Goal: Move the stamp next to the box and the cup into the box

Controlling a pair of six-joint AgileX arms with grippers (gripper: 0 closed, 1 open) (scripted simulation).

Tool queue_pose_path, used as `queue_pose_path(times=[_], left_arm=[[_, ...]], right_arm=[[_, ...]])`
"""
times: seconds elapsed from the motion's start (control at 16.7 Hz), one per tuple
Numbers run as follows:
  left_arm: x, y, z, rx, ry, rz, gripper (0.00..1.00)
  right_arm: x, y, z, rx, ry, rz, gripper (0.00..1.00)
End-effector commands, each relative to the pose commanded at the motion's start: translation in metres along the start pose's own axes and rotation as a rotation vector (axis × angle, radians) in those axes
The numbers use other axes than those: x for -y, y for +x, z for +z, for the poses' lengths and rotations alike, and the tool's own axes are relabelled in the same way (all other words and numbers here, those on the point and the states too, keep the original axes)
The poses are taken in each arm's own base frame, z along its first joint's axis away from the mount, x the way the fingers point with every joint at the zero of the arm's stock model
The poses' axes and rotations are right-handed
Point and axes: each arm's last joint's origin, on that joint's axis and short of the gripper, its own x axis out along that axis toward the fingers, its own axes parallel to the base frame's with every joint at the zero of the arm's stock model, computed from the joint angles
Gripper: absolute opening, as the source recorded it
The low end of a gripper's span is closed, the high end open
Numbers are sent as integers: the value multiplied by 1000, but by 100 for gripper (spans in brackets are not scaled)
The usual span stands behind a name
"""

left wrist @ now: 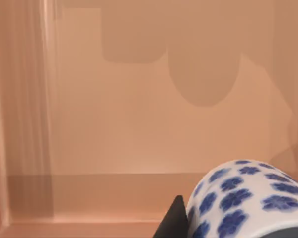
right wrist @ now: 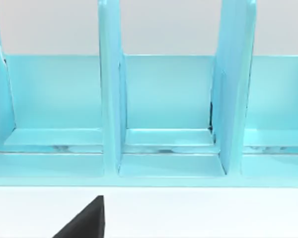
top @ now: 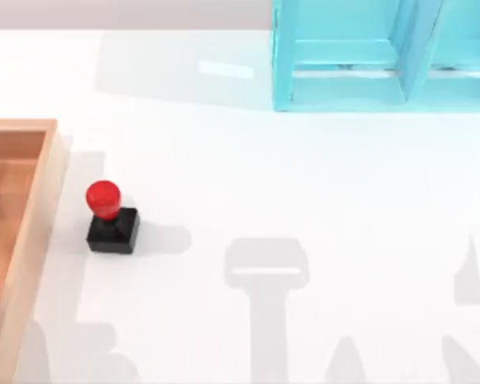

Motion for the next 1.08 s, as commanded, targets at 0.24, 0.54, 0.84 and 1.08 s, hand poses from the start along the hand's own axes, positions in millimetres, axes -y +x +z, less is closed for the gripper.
queue_pose_path(times=[0.24,0.54,0.84,1.08], left_arm=[[0,18,4,26,14,-14,0],[-1,53,-2,15,9,6,0],[-1,64,-6,5,-4,1,0],[-1,64,-6,5,-4,1,23]], right_arm=[[0,0,0,0,0,0,100],[0,0,0,0,0,0,100],[0,0,0,0,0,0,100],[0,0,0,0,0,0,100]])
